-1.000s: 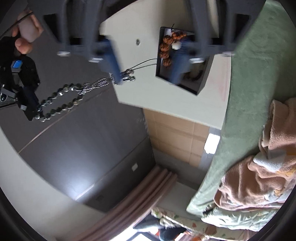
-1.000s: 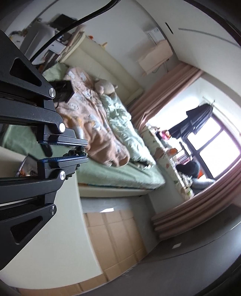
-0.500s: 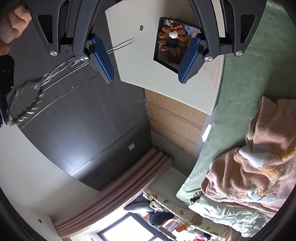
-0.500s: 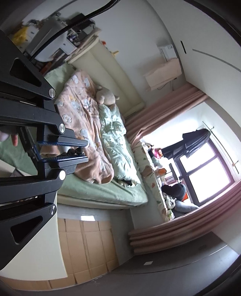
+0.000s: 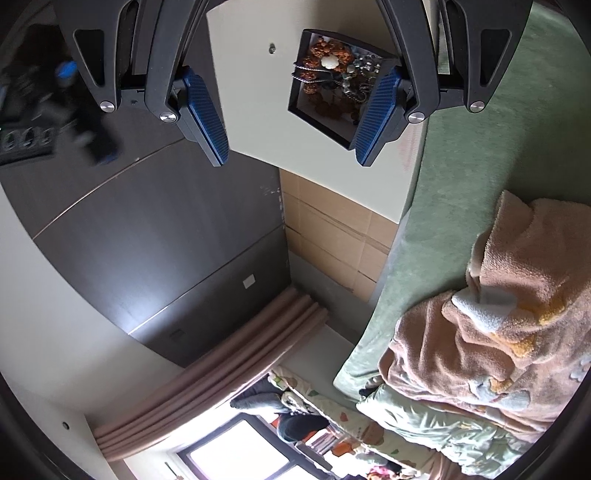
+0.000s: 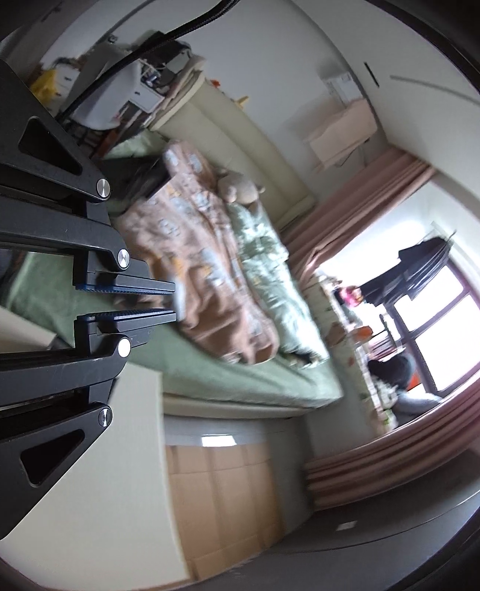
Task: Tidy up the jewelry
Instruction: 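Lower the silver chain into the box and open the right tool, then move the right tool away and bring the left tool to the small metal ring, then lower the left tool and grasp the small metal ring, then carry the ring over the box and open the left tool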
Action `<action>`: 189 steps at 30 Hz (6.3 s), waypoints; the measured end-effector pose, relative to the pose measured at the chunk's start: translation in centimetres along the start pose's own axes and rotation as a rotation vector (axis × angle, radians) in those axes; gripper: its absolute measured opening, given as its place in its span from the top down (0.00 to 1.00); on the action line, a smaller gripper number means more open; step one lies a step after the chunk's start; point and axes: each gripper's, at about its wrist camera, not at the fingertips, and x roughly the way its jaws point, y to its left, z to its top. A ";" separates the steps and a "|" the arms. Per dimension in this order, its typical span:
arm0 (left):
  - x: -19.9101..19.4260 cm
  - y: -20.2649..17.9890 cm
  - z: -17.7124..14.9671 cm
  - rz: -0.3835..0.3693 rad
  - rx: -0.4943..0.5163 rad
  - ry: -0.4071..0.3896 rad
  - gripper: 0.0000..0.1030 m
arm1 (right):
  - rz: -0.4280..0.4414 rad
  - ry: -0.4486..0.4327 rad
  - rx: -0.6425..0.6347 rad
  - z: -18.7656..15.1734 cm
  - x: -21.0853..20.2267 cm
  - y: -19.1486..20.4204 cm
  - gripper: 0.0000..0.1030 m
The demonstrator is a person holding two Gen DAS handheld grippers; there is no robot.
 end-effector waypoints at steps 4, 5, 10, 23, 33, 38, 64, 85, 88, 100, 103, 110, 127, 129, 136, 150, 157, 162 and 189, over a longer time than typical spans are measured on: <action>0.8 -0.4 -0.4 0.029 0.035 0.034 0.30 | -0.017 0.052 0.087 -2.5 0.9 -3.9 0.90; 1.1 -0.5 -0.6 0.034 0.044 0.045 0.30 | -0.025 0.065 0.122 -3.1 1.0 -5.0 0.89; 1.6 -0.8 -0.9 0.046 0.062 0.060 0.30 | -0.083 0.135 0.214 -5.4 1.2 -8.6 0.71; 1.7 -0.4 -1.0 0.077 0.073 0.063 0.30 | 0.009 0.380 0.124 -11.5 7.5 -12.7 0.48; 1.7 0.5 -2.5 0.120 0.101 0.097 0.30 | 0.015 0.396 0.090 -11.3 11.0 -13.7 0.47; 1.5 0.5 -2.6 0.125 0.093 0.089 0.30 | -0.022 0.432 0.008 -12.1 10.4 -12.1 0.58; 1.2 1.0 -2.8 0.104 0.051 0.096 0.30 | -0.060 0.393 0.059 -10.6 7.5 -9.5 0.94; 0.9 1.5 -2.7 0.120 0.035 0.074 0.30 | -0.014 0.304 0.122 -6.8 7.1 -8.1 0.47; 1.5 0.7 -3.0 0.125 0.064 0.087 0.30 | -0.044 0.283 0.168 -7.0 4.8 -9.7 0.46; 6.1 -4.8 -6.9 0.122 0.247 0.211 0.30 | -0.248 0.225 0.375 -9.5 -3.4 -17.0 0.43; 7.9 -6.8 -8.5 0.114 0.315 0.265 0.30 | -0.285 0.206 0.425 -10.8 -4.8 -18.2 0.43; 12.0 -10.7 -12.9 0.106 0.455 0.405 0.38 | -0.354 0.141 0.524 -13.4 -8.3 -20.5 0.43; 20.0 -12.4 -18.8 0.344 0.573 0.581 0.63 | -0.425 0.085 0.603 -15.0 -12.0 -23.2 0.43; 20.4 -12.4 -19.1 0.366 0.580 0.591 0.63 | -0.432 0.090 0.601 -15.1 -12.1 -23.4 0.43; 21.4 -11.8 -20.6 0.447 0.612 0.609 0.73 | -0.445 0.103 0.602 -15.2 -12.0 -23.7 0.43; 20.7 -10.9 -19.9 0.425 0.622 0.574 0.88 | -0.464 0.130 0.588 -14.9 -10.6 -23.3 0.43; 17.4 -11.8 -17.2 0.384 0.607 0.511 0.88 | -0.470 0.143 0.567 -14.6 -9.9 -22.8 0.43; 14.1 -12.3 -14.5 0.360 0.587 0.449 0.88 | -0.485 0.157 0.543 -14.4 -9.1 -22.2 0.43; 10.6 -3.5 -7.0 0.356 0.357 0.321 0.34 | -0.542 0.218 0.443 -13.4 -6.1 -19.3 0.43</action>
